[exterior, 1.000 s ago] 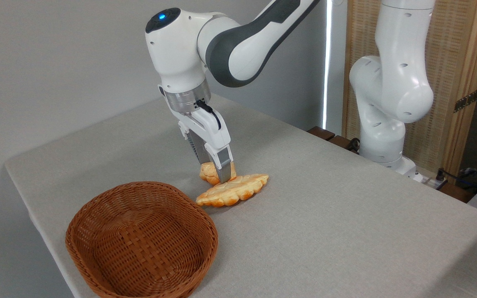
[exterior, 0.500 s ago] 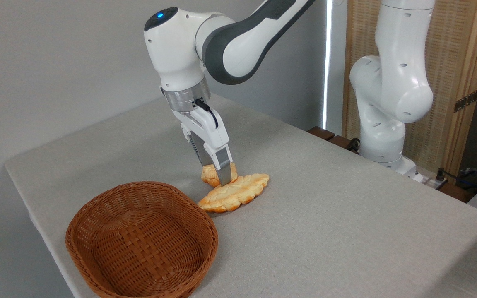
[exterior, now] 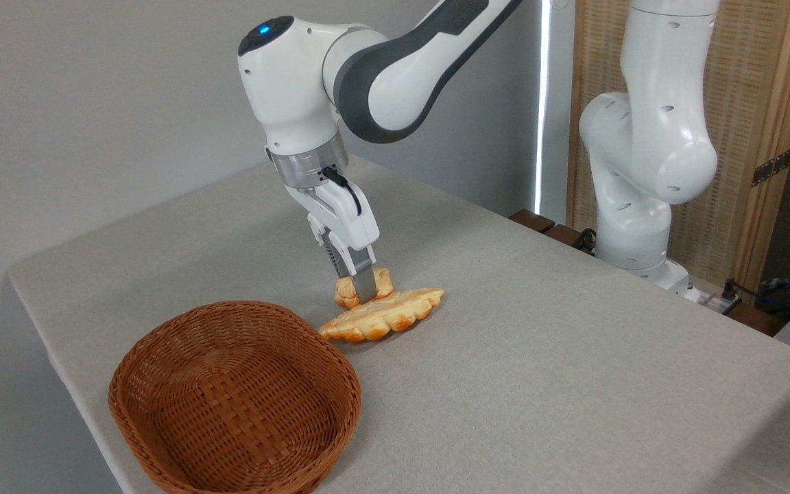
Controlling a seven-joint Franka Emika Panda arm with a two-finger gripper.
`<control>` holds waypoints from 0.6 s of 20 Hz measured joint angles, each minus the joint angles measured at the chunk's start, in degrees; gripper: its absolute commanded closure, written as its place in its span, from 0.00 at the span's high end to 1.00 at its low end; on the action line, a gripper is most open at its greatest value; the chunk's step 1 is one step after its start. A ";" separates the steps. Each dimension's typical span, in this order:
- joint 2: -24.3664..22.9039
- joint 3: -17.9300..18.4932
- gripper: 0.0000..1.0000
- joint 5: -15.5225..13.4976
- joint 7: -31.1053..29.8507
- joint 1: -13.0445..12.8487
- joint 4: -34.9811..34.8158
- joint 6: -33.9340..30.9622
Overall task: Put bread into the basket
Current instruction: 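Close the gripper on the small bread roll and lift it, then carry the bread roll over the wicker basket and lower it inside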
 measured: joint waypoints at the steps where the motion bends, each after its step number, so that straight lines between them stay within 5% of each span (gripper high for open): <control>1: -0.06 0.05 0.33 0.00 0.00 0.03 0.35 0.00; 12: -1.01 1.70 0.34 0.00 -0.08 0.58 9.12 0.00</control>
